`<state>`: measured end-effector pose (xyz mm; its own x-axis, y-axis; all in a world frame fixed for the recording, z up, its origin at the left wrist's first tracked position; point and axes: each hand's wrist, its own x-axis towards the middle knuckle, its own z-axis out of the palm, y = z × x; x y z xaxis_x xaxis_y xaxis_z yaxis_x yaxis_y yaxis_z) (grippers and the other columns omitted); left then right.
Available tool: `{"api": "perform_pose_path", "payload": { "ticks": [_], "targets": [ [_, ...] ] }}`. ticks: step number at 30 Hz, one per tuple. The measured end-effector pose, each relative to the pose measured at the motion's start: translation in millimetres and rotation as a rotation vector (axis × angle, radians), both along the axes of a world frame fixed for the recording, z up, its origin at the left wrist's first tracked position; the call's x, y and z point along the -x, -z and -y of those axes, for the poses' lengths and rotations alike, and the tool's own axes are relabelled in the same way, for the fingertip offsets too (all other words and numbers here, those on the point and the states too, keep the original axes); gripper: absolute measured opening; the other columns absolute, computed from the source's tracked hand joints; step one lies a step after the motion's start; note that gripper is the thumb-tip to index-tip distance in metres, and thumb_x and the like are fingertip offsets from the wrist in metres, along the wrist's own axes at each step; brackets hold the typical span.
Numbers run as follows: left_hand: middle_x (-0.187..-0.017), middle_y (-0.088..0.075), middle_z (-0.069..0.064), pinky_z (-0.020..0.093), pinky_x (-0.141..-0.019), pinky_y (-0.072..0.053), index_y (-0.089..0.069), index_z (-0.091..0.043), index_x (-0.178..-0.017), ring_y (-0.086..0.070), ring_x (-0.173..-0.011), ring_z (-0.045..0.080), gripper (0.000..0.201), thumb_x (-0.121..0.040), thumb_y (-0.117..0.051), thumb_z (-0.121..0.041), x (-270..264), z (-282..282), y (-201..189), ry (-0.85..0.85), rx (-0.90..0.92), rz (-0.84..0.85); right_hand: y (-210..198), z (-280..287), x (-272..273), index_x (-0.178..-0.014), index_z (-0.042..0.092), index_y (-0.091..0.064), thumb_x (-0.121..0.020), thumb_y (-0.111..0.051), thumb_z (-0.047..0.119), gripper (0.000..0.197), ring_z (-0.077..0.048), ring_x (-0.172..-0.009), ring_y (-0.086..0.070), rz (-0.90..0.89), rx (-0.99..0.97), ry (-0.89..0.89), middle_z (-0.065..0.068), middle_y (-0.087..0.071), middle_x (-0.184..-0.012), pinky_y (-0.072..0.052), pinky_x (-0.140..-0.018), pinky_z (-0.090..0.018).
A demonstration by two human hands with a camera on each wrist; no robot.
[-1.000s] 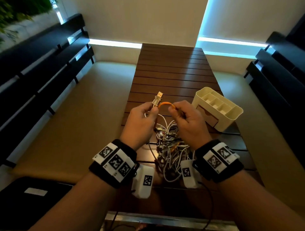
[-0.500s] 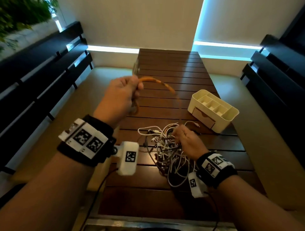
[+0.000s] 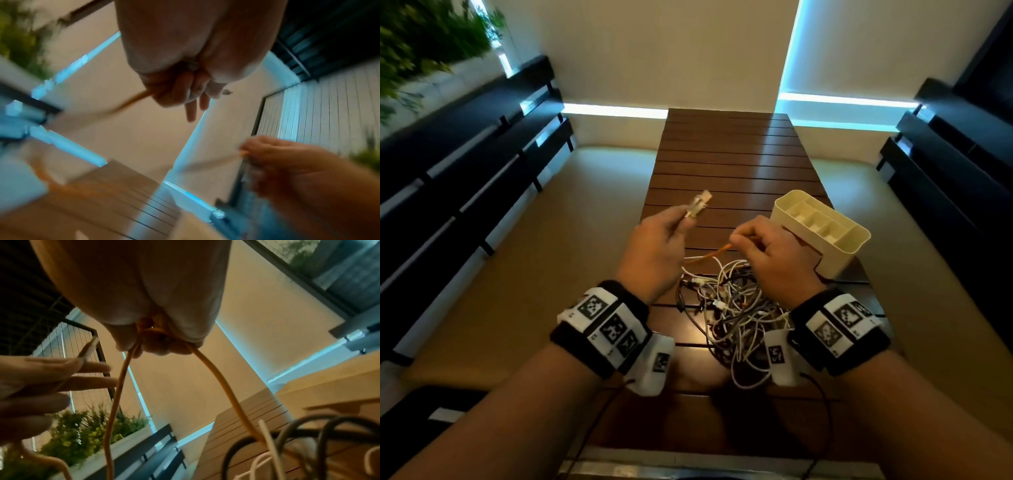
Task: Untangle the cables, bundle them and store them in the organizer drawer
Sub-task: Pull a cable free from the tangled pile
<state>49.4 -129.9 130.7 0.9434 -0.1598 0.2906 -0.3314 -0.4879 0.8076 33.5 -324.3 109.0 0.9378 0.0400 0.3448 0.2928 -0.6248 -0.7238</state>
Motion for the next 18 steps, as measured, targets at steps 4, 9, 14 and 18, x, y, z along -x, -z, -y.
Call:
{"api": "perform_pose_path", "payload": {
  "ticks": [4,9,14,18],
  "targets": [
    [-0.082,-0.07,-0.002,0.042,-0.071,-0.054,-0.069,-0.015,-0.096,-0.064,-0.074,0.016,0.022,-0.102,-0.049,-0.025,9,25,5,0.185,0.064,-0.114,-18,-9,7,-0.099,0.017,-0.064,-0.095,-0.061,0.018,0.005,0.0,-0.082,-0.057,0.096,-0.111,0.01,0.01,-0.062,-0.089,-0.043,-0.068,-0.008],
    [-0.055,-0.045,-0.012,0.022,-0.044,-0.031,-0.058,-0.02,-0.08,-0.035,-0.044,0.003,0.029,-0.105,-0.042,-0.02,16,21,-17,0.216,0.289,-0.123,-4,3,19,-0.104,0.025,-0.062,-0.098,-0.047,0.044,0.026,-0.018,-0.082,-0.061,-0.248,-0.265,-0.157,-0.002,-0.063,-0.087,-0.052,-0.076,-0.037],
    [-0.061,-0.04,-0.002,0.022,-0.04,-0.028,-0.056,-0.011,-0.085,-0.03,-0.041,0.007,0.03,-0.106,-0.037,-0.022,7,-5,-48,0.177,0.612,-0.205,53,14,28,-0.092,0.03,-0.065,-0.097,-0.033,0.06,0.045,-0.022,-0.087,-0.062,-0.509,-0.119,-0.128,-0.004,-0.064,-0.089,-0.049,-0.092,-0.055],
    [-0.071,-0.061,-0.004,0.022,-0.049,-0.031,-0.069,-0.014,-0.087,-0.047,-0.053,0.007,0.03,-0.104,-0.047,-0.026,5,-30,-11,0.068,-0.148,-0.388,33,25,15,-0.085,0.028,-0.065,-0.101,-0.034,0.052,0.042,-0.02,-0.069,-0.049,-0.411,-0.408,0.021,0.002,-0.05,-0.071,-0.048,-0.07,-0.051]
  ]
}}
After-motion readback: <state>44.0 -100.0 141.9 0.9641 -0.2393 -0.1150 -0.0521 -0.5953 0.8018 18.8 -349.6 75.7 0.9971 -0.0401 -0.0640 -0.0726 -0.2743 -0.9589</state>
